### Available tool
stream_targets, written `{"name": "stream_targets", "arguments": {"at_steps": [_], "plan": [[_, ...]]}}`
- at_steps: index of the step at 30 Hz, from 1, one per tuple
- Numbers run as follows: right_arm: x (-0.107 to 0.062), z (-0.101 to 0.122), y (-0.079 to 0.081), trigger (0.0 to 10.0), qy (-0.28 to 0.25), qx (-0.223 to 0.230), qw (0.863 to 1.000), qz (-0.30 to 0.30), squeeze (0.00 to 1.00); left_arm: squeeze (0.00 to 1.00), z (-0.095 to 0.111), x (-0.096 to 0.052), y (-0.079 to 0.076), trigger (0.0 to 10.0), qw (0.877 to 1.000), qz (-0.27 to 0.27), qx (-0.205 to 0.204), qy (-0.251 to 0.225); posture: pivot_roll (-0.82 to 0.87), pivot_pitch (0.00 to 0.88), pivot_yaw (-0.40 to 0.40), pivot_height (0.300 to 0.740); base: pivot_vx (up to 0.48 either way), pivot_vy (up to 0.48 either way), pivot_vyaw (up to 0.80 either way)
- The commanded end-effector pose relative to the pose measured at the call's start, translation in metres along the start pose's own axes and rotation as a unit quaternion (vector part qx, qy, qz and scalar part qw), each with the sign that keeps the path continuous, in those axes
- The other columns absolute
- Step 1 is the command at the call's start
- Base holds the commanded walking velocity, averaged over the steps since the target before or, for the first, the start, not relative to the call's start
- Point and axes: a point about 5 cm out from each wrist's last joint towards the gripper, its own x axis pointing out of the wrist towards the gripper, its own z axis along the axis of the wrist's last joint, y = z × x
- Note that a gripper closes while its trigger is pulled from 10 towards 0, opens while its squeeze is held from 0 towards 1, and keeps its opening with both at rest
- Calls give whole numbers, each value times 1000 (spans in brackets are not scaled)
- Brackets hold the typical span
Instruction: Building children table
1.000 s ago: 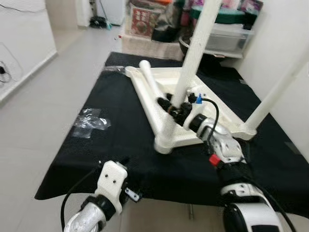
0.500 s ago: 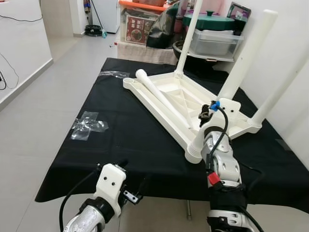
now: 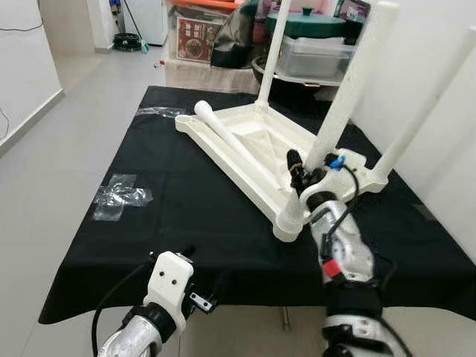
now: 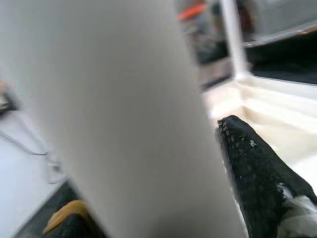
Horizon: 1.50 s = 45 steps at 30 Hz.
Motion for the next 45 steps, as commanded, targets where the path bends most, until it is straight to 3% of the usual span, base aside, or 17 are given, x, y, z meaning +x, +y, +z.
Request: {"name": "stream_targets", "arguments": {"at_steps": [1,3,8,11,14,15,17,18,20,23,25,27,32,34,35,37,45], "plan": [[2,-4,11,10000,21,36,996,77,0,0,-2,2,-2,10000,1000,-5,-6,3,120,20,-142,740,0,0,0],[-8,-5,18,10000,84,39,971,221,0,0,-3,2,-2,10000,1000,-5,-7,3,128,20,-147,740,0,0,0],[-14,-7,25,10000,118,34,942,314,0,0,-3,2,-3,10000,1000,-5,-6,3,141,18,-153,740,0,0,0],[-8,-15,39,10000,161,-3,896,414,0,0,-3,0,-3,10000,1000,-3,-5,4,158,17,-159,740,0,0,0],[-6,-17,41,10000,170,-12,887,430,0,0,-3,-1,-3,10000,1000,-2,-5,4,161,19,-161,740,0,0,0],[-1,-19,42,7294,173,-32,885,431,0,0,-4,-2,-3,10000,1000,-1,-5,5,165,17,-160,740,0,0,0],[-1,-19,42,7294,173,-32,885,431,0,0,-4,-2,-3,10000,1000,-1,-5,5,165,17,-160,740,0,0,0],[5,-20,42,0,172,-49,890,419,0,0,-4,-2,-3,10000,1000,-1,-5,5,167,12,-160,740,0,0,0],[5,-20,42,0,172,-49,890,419,0,0,-4,-2,-3,10000,1000,-1,-5,5,167,12,-160,740,0,0,0],[18,-16,35,0,132,-84,934,321,0,0,-5,-3,-4,10000,1000,-3,-6,8,160,4,-155,740,0,0,0],[18,-16,35,0,132,-84,934,321,0,0,-5,-3,-4,10000,1000,-3,-6,8,160,4,-155,740,0,0,0],[22,-11,23,0,96,-70,975,186,0,0,-6,-2,-3,10000,1000,-5,-5,9,148,3,-148,740,0,0,0],[20,-8,8,0,67,-68,994,47,0,0,-5,-1,-2,10000,1000,-7,-5,9,139,9,-140,740,0,0,0],[8,-10,-6,0,43,-94,990,-98,0,0,-5,-1,-2,10000,1000,-8,-5,9,128,10,-134,740,0,0,0],[8,-10,-6,0,43,-94,990,-98,0,0,-5,-1,-2,10000,1000,-8,-5,9,128,10,-134,740,0,0,0],[-16,-12,-19,0,6,-123,953,-276,0,0,-5,0,-1,10000,1000,-9,-6,9,134,12,-136,740,0,0,0],[-28,-23,-11,0,-1,-119,930,-348,0,0,-5,0,-1,10000,1000,-9,-5,9,135,17,-142,740,0,0,0]]}}
